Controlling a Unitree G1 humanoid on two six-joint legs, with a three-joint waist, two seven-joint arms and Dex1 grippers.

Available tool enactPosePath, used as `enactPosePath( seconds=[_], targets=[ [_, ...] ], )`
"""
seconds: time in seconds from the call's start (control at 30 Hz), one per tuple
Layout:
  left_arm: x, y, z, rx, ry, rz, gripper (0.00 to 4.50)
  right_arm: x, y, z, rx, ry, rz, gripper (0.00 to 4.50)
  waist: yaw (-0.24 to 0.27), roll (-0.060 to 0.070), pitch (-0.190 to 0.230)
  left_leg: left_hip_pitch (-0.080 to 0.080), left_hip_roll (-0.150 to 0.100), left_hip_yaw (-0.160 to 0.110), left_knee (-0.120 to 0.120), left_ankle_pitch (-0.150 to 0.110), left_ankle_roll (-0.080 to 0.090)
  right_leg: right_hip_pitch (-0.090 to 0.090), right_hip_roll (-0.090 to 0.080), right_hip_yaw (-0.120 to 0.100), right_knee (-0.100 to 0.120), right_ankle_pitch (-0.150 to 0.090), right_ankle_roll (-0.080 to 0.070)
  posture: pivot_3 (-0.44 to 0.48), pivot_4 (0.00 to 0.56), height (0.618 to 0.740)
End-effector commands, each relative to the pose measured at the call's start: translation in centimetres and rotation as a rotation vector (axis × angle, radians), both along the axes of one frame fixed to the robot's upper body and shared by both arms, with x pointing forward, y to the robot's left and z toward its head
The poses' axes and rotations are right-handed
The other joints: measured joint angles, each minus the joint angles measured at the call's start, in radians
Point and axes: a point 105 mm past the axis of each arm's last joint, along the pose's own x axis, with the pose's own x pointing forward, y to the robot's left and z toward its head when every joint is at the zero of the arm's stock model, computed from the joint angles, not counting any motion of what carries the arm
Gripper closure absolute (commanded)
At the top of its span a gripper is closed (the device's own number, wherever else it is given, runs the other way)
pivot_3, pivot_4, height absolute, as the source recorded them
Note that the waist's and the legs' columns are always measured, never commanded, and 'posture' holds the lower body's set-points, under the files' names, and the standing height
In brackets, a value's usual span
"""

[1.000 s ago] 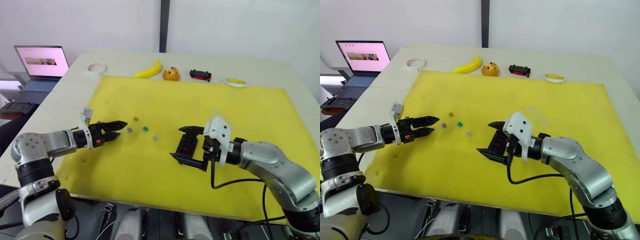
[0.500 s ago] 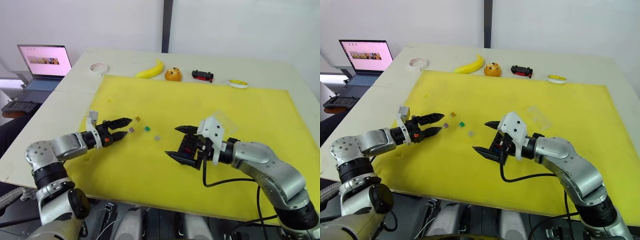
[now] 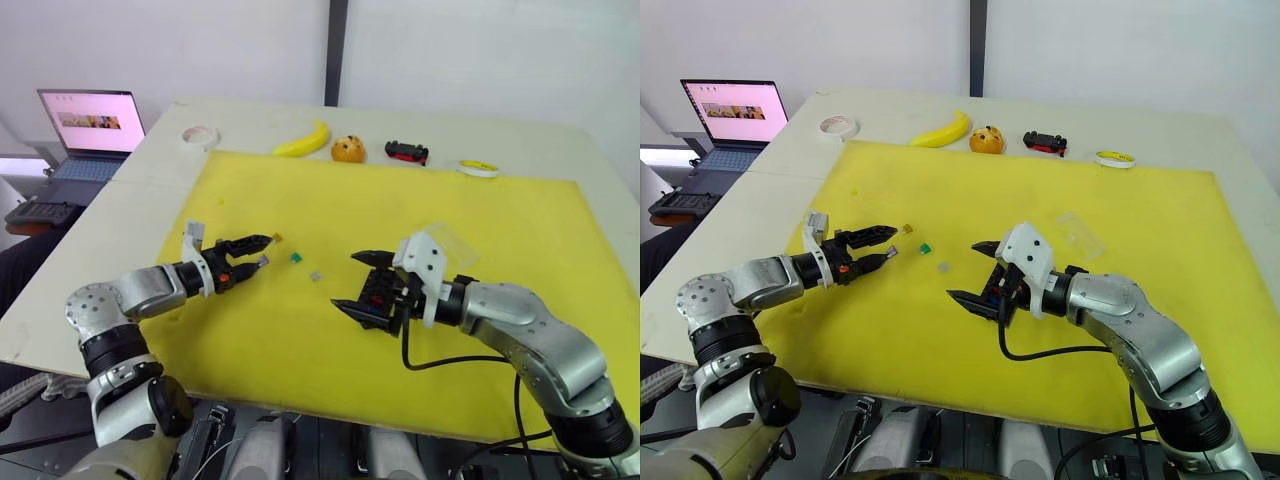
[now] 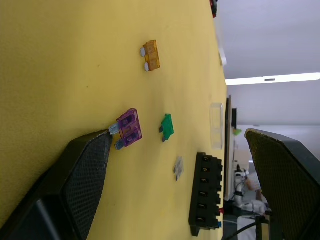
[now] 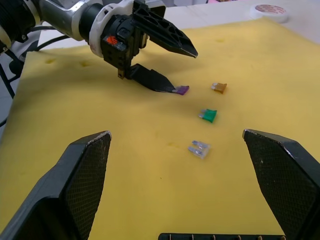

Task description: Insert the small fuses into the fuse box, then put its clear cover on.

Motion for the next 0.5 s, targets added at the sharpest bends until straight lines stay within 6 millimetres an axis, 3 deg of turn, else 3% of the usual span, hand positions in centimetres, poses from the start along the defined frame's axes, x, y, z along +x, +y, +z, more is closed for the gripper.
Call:
enactPosePath(
  seconds=[0.03, 0.5],
  targets=[
    [-0.4, -0.9, -1.3, -0.037, 0.046, -0.028, 0.00, -0.1, 0.3, 0.8, 0.006, -0.045, 0.010, 0.02, 0.000, 0.000, 0.000, 0.000, 0.000, 0.000, 0.000, 0.000, 0.000, 0.000, 0.000, 0.000, 0.000, 0.000, 0.000, 0.000, 0.150, 0.740],
    [0.2, -1.6, -1.7, -0.094, 0.061, -0.024, 0.00, 0.0, 0.2, 1.0, -0.004, -0.049, 0.017, 0.02, 0.000, 0.000, 0.000, 0.000, 0.000, 0.000, 0.000, 0.000, 0.000, 0.001, 0.000, 0.000, 0.000, 0.000, 0.000, 0.000, 0.150, 0.740]
  ],
)
